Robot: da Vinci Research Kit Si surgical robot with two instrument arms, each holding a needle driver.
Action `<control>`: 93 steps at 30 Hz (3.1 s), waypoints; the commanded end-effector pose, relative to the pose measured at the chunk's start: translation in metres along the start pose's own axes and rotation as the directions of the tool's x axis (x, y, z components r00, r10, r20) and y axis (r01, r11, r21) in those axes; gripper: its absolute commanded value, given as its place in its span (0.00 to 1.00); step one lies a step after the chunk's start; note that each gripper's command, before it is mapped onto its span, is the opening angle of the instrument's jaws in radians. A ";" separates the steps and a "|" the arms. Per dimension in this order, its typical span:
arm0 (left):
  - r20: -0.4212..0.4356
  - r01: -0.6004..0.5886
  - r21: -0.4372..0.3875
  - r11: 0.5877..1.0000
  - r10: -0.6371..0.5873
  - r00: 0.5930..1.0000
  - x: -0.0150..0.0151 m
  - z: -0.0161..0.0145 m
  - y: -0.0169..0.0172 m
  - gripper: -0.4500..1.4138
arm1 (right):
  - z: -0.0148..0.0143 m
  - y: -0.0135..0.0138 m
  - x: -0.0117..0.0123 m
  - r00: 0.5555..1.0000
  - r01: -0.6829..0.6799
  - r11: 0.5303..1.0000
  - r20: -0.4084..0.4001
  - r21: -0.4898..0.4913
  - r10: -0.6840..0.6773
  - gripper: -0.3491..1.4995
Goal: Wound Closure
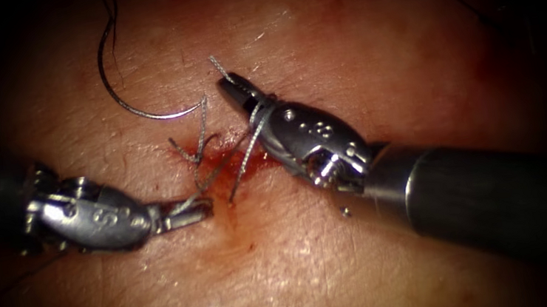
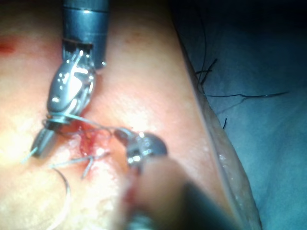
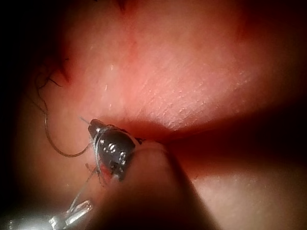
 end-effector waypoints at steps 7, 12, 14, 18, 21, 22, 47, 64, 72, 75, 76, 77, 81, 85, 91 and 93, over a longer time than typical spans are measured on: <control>0.019 0.035 0.013 0.999 -0.036 0.999 -0.0002 -0.0012 -0.0046 0.00 | -0.0018 -0.0042 0.0009 0.998 0.049 0.999 -0.033 0.017 -0.049 0.00; 0.025 0.067 0.011 0.998 -0.067 0.997 0.0004 -0.0026 -0.0116 0.00 | -0.0026 -0.0049 -0.0001 0.997 0.068 0.997 -0.036 0.025 -0.067 0.00; 0.033 0.082 0.017 0.997 -0.082 0.996 0.0004 -0.0027 -0.0141 0.00 | -0.0030 -0.0048 -0.0003 0.996 0.076 0.997 -0.040 0.028 -0.075 0.00; 0.109 0.094 0.027 0.995 -0.097 0.989 0.0001 -0.0005 -0.0192 0.00 | -0.0042 -0.0059 -0.0004 0.995 0.094 0.995 -0.049 0.035 -0.092 0.00; 0.121 0.103 0.023 0.994 -0.105 0.987 0.0007 0.0011 -0.0205 0.00 | -0.0049 -0.0067 -0.0010 0.993 0.110 0.993 -0.054 0.043 -0.108 0.00; 0.121 0.103 0.023 0.994 -0.105 0.987 0.0007 0.0011 -0.0205 0.00 | -0.0049 -0.0067 -0.0010 0.993 0.110 0.993 -0.054 0.043 -0.108 0.00; 0.070 0.228 0.012 0.974 -0.229 0.971 0.0096 0.0007 -0.0383 0.00 | -0.0131 -0.0104 -0.0081 0.984 0.169 0.977 0.042 0.134 -0.176 0.00; -0.043 0.281 0.097 0.955 -0.278 0.960 0.0125 -0.0018 -0.0479 0.00 | -0.0137 -0.0148 -0.0103 0.978 0.182 0.952 0.052 0.248 -0.200 0.00; -0.069 0.297 0.134 0.946 -0.290 0.955 0.0129 -0.0026 -0.0522 0.00 | -0.0135 -0.0155 -0.0108 0.976 0.184 0.948 0.067 0.258 -0.207 0.00; -0.080 0.306 0.145 0.941 -0.298 0.951 0.0129 -0.0029 -0.0534 0.00 | -0.0136 -0.0154 -0.0107 0.976 0.183 0.948 0.068 0.260 -0.207 0.00; -0.085 0.308 0.151 0.939 -0.298 0.951 0.0129 -0.0033 -0.0542 0.00 | -0.0136 -0.0153 -0.0106 0.976 0.183 0.948 0.068 0.260 -0.207 0.00; -0.093 0.310 0.158 0.938 -0.298 0.950 0.0129 -0.0036 -0.0549 0.00 | -0.0137 -0.0155 -0.0108 0.975 0.182 0.945 0.073 0.271 -0.209 0.00; -0.098 0.321 0.179 0.930 -0.308 0.946 0.0130 -0.0044 -0.0560 0.00 | -0.0141 -0.0161 -0.0116 0.971 0.184 0.930 0.088 0.319 -0.222 0.00; -0.092 0.302 0.201 0.932 -0.289 0.953 0.0130 -0.0044 -0.0562 0.00 | -0.0151 -0.0174 -0.0133 0.963 0.201 0.914 0.102 0.351 -0.251 0.00; -0.087 0.286 0.216 0.933 -0.274 0.958 0.0129 -0.0046 -0.0561 0.00 | -0.0161 -0.0179 -0.0133 0.961 0.203 0.911 0.106 0.360 -0.256 0.00; -0.085 0.271 0.212 0.939 -0.258 0.962 0.0128 -0.0045 -0.0552 0.00 | -0.0160 -0.0175 -0.0128 0.961 0.200 0.913 0.109 0.356 -0.253 0.00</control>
